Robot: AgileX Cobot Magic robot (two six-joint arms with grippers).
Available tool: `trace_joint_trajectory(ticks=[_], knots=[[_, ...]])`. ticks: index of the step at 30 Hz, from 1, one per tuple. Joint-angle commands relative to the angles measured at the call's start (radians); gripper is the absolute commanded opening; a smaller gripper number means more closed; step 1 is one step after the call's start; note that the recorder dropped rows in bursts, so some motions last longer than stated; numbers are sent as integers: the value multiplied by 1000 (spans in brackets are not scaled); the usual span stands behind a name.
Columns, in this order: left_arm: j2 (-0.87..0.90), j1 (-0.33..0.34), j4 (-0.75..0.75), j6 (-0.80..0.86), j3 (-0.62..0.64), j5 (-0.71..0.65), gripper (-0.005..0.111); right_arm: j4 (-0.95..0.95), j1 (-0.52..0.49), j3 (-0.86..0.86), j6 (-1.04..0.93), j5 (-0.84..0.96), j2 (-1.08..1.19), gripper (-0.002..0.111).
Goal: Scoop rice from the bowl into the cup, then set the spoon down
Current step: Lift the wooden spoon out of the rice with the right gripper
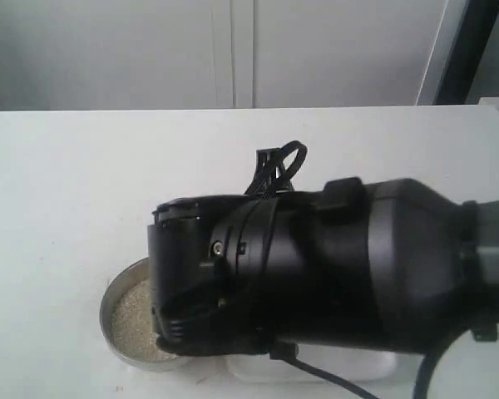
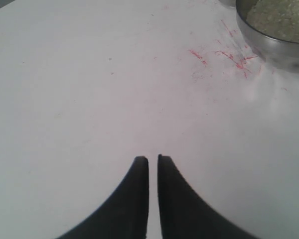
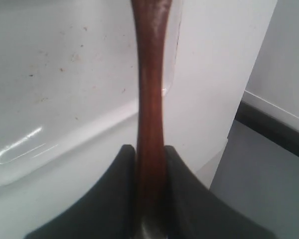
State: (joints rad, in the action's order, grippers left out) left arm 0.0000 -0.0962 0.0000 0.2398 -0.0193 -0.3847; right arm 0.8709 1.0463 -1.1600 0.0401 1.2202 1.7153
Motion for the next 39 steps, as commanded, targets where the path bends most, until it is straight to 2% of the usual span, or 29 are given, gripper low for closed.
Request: trace_joint_trajectory(ticks=[1,6,17,39], knots=[[0,-5,-6,-5,9,-50,14,31,3,9,17,-21,45,0],[0,-5,-6,-5,9,-50,14,125,3,9,77,-60,112,0],[0,-5,-6,-5,9,-50,14,203,0,9,147,-123,195,0],[0,-5,-6,-5,9,-50,14,199,-1,9,147,-128,216,0]])
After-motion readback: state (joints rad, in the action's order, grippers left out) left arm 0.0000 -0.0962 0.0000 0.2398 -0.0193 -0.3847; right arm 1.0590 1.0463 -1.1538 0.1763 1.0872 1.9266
